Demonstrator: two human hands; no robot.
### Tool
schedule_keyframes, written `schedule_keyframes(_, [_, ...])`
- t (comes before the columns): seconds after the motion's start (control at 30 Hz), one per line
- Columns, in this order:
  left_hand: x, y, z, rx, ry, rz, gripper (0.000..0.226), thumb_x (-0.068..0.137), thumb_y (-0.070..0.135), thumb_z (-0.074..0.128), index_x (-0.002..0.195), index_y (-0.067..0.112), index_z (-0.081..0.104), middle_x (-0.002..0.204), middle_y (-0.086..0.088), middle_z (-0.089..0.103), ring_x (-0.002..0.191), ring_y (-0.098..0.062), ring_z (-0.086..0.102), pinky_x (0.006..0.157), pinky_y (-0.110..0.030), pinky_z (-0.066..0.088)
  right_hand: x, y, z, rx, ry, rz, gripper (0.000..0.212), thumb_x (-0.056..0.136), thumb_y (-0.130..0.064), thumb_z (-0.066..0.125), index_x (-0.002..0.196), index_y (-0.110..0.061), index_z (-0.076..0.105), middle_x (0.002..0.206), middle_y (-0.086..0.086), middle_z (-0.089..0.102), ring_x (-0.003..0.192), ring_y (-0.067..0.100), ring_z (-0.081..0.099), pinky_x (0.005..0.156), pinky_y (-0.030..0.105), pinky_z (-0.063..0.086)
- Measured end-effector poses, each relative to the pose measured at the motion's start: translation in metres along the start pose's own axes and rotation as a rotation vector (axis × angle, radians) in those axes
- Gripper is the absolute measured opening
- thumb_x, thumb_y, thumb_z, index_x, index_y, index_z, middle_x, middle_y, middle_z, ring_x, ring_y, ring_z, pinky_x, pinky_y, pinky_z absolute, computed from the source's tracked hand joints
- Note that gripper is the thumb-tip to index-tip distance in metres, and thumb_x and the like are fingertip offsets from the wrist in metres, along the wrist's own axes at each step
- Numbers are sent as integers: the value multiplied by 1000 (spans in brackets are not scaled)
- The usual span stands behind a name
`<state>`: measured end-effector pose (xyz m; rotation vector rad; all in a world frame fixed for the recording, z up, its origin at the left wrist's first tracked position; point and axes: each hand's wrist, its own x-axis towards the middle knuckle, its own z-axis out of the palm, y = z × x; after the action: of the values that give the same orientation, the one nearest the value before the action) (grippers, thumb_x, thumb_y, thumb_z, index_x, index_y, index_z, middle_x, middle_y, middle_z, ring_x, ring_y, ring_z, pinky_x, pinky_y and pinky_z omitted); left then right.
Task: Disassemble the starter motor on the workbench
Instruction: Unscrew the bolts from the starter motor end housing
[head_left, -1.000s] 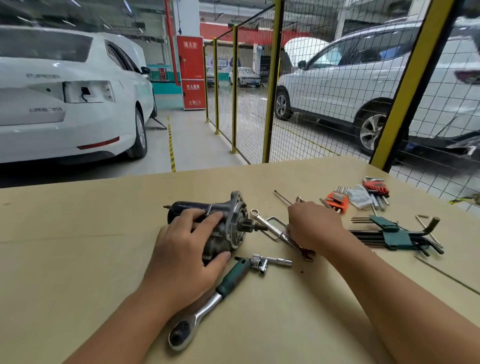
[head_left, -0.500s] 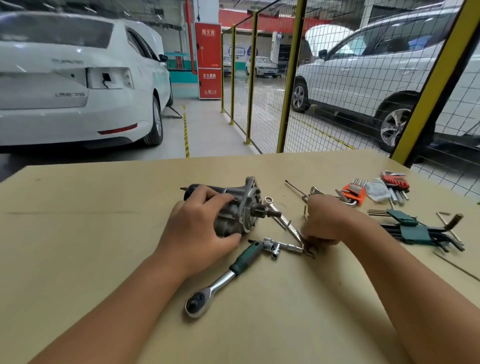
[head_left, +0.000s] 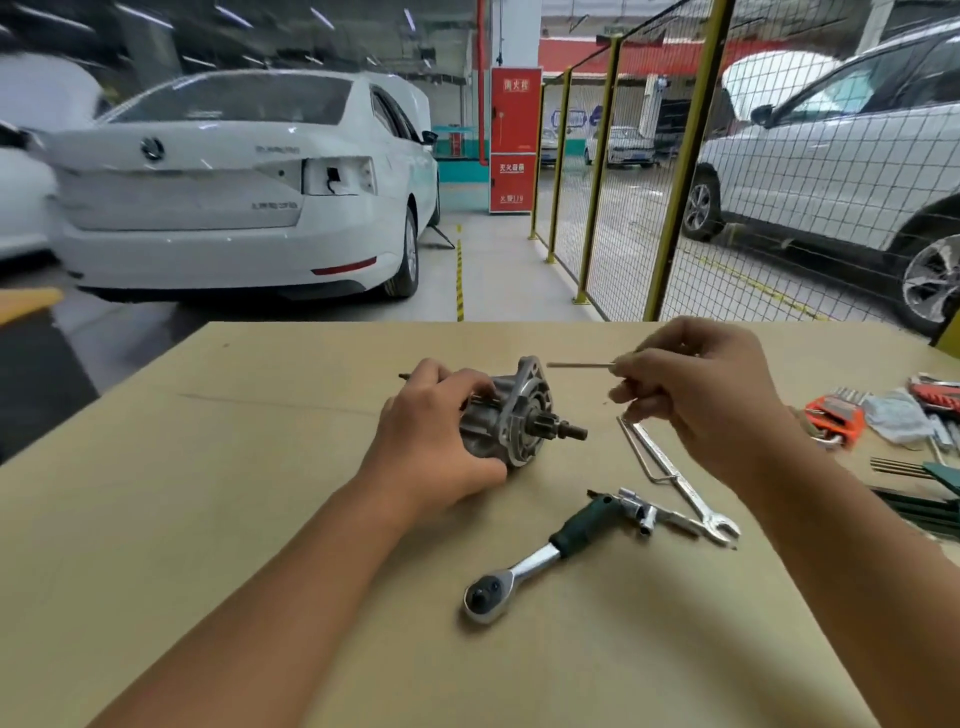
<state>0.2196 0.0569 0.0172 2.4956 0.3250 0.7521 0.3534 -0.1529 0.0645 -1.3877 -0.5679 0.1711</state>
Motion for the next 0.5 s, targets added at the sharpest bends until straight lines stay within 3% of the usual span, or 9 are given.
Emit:
schedule_keyframes(0.1, [-2, -9, -3, 1, 52, -4, 66, 54, 48, 83, 118, 41, 66, 104, 11, 48, 93, -18, 64, 88, -42, 57, -11, 21, 29, -51, 11, -24, 17, 81, 5, 77, 84, 7, 60, 71, 27, 69, 60, 39, 72, 48, 37, 56])
schedule_keyframes(0.23, [-3, -13, -1, -34, 113, 25, 64, 60, 46, 93, 119, 32, 71, 105, 9, 54, 94, -15, 64, 88, -40, 58, -16, 43, 40, -425, -79, -106, 12, 90, -8, 73, 85, -19, 71, 67, 2, 72, 48, 18, 62, 47, 31, 47])
schedule_keyframes(0.33, [-5, -15, 0, -47, 118, 32, 64, 62, 47, 95, 119, 30, 71, 108, 9, 55, 97, -13, 64, 90, -41, 57, -15, 42, 33, -797, -164, -224, 23, 95, -24, 65, 76, -38, 67, 67, -20, 64, 59, 7, 56, 53, 25, 38])
schedule_keyframes(0.43, [-7, -12, 2, -58, 146, -7, 67, 58, 65, 87, 116, 36, 70, 108, 13, 55, 101, -11, 62, 93, -48, 54, -23, 42, 28, -864, -130, -207, 24, 95, -31, 65, 71, -33, 66, 59, -21, 58, 59, 4, 53, 49, 18, 32])
schedule_keyframes(0.5, [-7, -9, 5, -45, 169, -54, 69, 56, 75, 76, 115, 40, 69, 106, 14, 56, 103, -11, 61, 93, -48, 53, -24, 42, 26, -817, -130, -185, 25, 95, -29, 65, 71, -28, 68, 55, -18, 56, 55, 4, 52, 50, 16, 36])
